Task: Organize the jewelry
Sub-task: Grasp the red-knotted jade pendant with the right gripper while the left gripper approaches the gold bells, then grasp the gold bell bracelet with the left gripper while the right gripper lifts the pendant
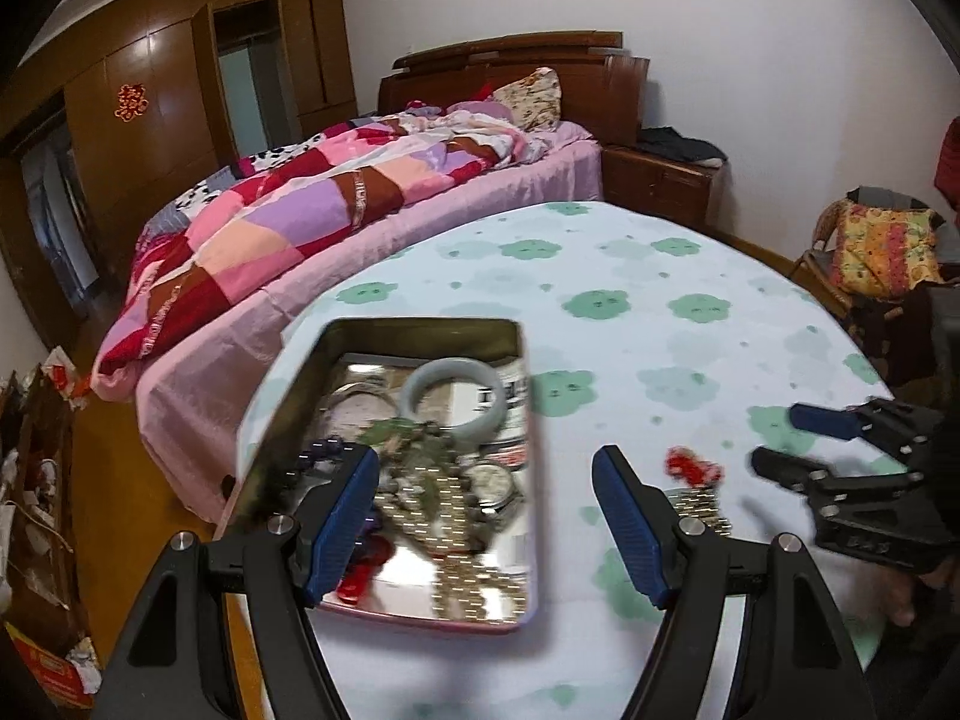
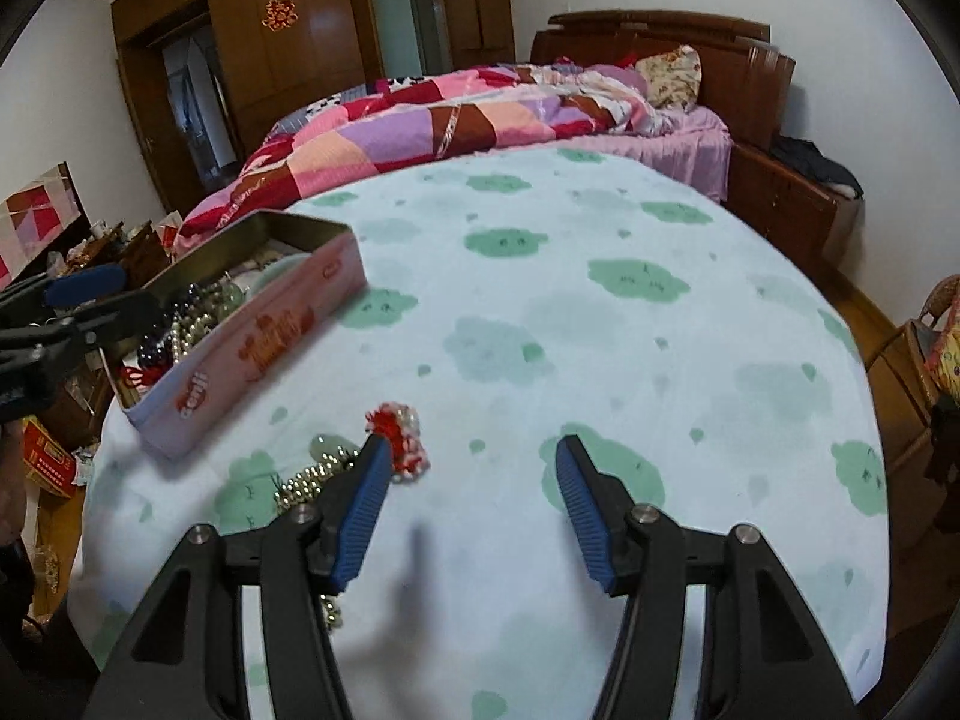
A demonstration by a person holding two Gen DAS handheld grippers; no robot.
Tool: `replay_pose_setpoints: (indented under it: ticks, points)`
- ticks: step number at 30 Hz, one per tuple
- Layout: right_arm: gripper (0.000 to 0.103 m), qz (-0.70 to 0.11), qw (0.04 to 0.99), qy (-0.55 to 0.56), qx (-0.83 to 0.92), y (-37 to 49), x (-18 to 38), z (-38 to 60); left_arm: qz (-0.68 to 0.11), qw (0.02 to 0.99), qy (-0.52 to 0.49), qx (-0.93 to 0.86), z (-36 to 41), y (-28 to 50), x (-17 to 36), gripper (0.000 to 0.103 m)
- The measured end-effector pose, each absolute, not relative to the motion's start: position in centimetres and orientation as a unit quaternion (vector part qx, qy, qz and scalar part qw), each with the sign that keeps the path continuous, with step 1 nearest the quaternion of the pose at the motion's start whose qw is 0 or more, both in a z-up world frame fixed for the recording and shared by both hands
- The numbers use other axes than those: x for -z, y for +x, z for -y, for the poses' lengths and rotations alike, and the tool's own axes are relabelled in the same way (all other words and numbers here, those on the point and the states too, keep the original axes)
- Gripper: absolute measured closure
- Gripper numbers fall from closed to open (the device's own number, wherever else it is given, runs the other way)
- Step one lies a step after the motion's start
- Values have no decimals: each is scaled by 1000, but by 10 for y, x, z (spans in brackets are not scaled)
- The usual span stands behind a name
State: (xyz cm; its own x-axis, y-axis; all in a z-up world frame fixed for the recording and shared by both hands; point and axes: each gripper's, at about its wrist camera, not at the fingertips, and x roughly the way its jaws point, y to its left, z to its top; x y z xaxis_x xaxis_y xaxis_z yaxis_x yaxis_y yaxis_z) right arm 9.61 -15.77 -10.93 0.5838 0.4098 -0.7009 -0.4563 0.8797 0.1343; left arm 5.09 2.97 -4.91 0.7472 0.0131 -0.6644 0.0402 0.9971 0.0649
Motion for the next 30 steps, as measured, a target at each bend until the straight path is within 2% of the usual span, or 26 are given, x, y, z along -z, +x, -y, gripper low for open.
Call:
replay_pose_setpoints:
  ticks: [3,6,12,14,15,19,30]
  points:
    - [44,-387,886,-38,-253,99,110,151,-357,933,31,11,-23,49,53,29]
    - [50,-392,880,-69,-260,104,112,132,-367,930,25,13,-19,50,60,29]
    - [56,-419,862,-95,-270,117,122,107,-366,930,29,17,-15,49,62,29]
    - [67,-427,854,-111,-277,115,126,100,-365,930,30,18,-14,48,62,29]
    - [86,-432,850,-113,-278,115,128,100,-365,930,29,21,-13,48,62,29]
    - [90,-430,857,-79,-273,113,127,116,-358,933,30,35,-5,43,60,29]
    - [91,-378,906,-13,-192,108,105,192,-366,924,61,91,37,39,76,29]
